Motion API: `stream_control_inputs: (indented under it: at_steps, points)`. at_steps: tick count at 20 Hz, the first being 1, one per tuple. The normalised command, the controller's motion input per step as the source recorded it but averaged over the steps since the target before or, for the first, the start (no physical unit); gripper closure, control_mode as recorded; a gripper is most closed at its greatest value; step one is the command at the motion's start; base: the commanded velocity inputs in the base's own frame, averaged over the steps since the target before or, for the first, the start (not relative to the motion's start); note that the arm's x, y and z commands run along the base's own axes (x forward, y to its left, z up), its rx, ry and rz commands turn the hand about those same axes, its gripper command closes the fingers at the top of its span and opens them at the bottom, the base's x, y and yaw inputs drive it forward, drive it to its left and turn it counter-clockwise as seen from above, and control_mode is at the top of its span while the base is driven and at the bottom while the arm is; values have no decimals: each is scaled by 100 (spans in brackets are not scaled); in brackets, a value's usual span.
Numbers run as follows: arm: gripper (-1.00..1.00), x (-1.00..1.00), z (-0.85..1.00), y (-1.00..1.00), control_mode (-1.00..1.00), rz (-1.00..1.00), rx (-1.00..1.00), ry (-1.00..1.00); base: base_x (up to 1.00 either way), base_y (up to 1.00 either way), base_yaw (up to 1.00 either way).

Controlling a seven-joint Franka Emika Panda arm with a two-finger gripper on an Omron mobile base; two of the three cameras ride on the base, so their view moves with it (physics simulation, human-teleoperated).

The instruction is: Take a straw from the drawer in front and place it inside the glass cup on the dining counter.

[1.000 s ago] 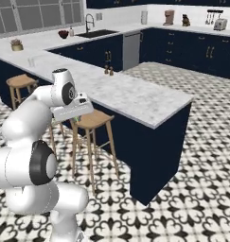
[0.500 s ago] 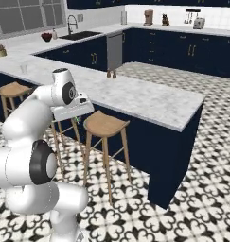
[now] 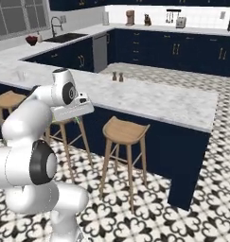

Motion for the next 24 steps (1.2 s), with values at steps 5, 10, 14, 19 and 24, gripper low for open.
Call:
stream_control_inputs:
  at_steps: [5,10,14,19,24]
  points:
    - [100,0,0,0,100,0,0,0,0,100,-29]
    - [100,0,0,0,100,0,0,0,0,100,-27]
    - [100,0,0,0,100,0,0,0,0,100,-25]
    - [100,0,0,0,100,0,0,0,0,100,-25]
    - [100,0,0,0,100,0,0,0,11,100,-28]
